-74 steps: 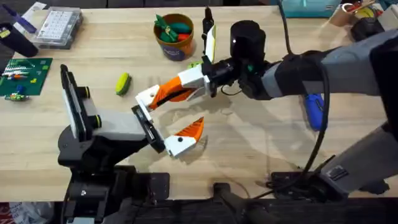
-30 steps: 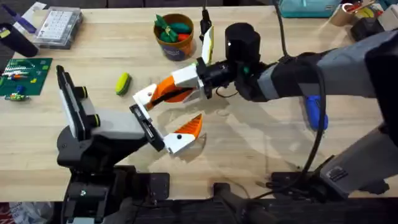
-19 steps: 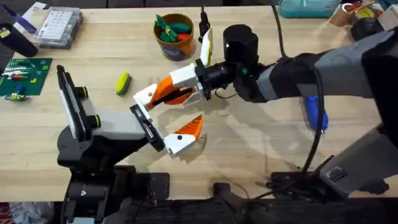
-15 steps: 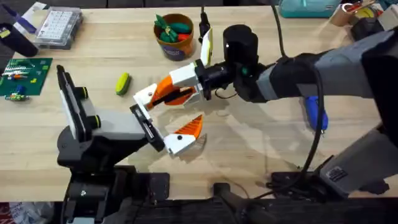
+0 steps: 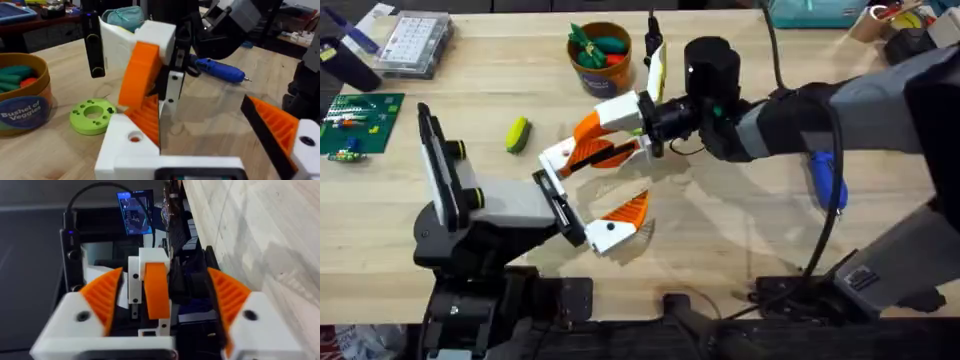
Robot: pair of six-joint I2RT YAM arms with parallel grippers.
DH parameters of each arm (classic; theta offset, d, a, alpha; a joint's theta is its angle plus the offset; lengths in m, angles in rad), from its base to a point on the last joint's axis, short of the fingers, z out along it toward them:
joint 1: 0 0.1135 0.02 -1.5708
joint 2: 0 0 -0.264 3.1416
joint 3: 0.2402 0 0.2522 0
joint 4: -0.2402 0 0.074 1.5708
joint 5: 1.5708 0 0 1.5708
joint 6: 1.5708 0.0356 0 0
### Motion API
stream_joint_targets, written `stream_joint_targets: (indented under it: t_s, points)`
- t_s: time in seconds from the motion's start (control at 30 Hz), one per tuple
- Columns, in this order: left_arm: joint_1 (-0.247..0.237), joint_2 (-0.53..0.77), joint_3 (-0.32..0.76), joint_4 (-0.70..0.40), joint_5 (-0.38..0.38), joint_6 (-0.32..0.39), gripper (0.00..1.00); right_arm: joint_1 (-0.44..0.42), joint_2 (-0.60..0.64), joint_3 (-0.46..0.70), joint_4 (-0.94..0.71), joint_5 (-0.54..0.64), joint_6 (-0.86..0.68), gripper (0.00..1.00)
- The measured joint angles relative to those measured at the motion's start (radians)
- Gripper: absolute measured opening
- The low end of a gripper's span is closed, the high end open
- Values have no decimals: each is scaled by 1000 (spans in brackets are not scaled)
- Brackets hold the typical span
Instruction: Pick up the gripper from the table and insert it into the empty holder that is missing its gripper. Then pick up a screw, insert it into the mounting hole, and use the screwdriver to tighten it. Finally, clean up the table by picking up the vegetable and placing it into the bucket.
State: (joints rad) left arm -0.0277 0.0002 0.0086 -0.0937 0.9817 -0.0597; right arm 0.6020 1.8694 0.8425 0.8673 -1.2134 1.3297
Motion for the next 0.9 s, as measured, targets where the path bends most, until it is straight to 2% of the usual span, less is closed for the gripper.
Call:
stream_joint_targets:
  t_s: [0.07,0.13,0.57,0.7,0.77,0.87,0.9]
  points:
    - [0,0,0,0,2,0,986,-8,0,0,0,-9,1,923]
    - [0,0,0,0,2,0,986,-18,0,0,2,-20,1,988]
    - [0,0,0,0,2,0,986,-59,0,0,4,-138,-4,982]
    - [0,0,0,0,2,0,986,-59,0,0,4,-151,-17,843]
    - [0,0,0,0,2,0,986,-59,0,0,3,-155,-20,650]
    - [0,0,0,0,2,0,986,-59,0,0,2,-161,-25,280]
    - [0,0,0,0,2,0,986,-59,0,0,2,-161,-25,279]
